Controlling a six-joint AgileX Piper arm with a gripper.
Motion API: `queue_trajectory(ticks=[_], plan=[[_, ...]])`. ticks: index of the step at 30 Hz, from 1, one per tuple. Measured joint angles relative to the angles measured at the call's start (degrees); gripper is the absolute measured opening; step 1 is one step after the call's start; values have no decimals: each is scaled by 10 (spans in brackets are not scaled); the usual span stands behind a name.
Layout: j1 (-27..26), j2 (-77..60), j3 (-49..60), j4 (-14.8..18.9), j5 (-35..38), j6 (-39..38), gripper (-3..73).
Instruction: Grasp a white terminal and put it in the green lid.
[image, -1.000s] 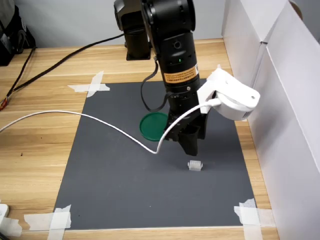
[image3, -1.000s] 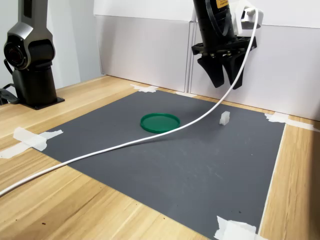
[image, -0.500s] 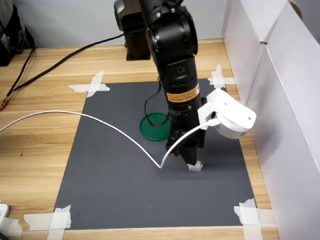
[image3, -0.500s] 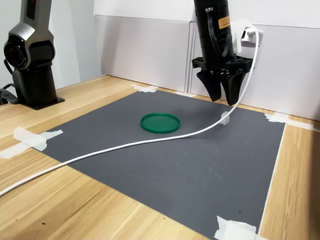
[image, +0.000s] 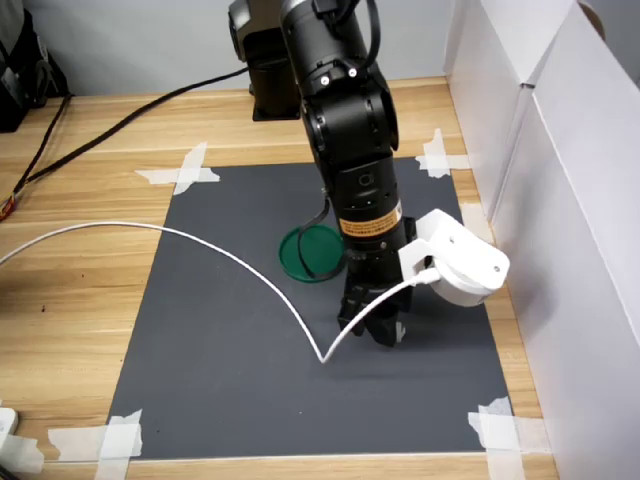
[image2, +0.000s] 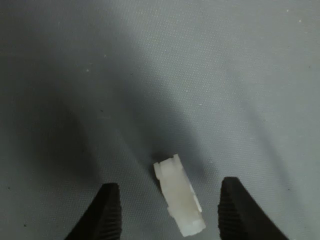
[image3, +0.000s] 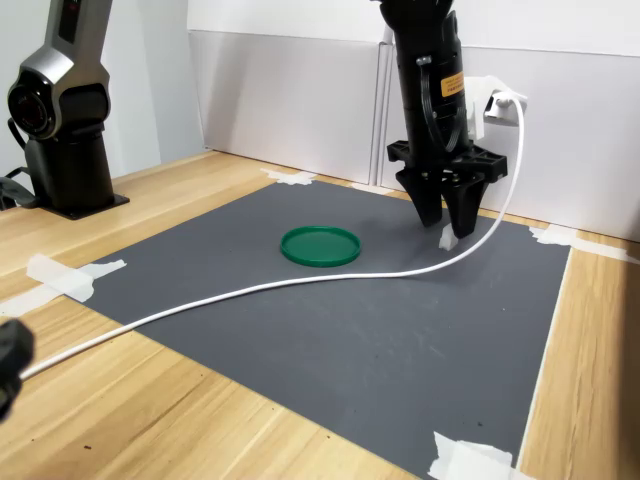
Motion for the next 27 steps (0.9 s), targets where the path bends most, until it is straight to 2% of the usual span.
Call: queue_trajectory(ticks=[16,19,21,23,27], plan=[[0,13,0,1,-13,0,499],[0,13,0,1,-13,3,479],[0,13,0,1,-13,6,441],[0,13,0,1,-13,6,371],[0,13,0,1,-13,6,159]])
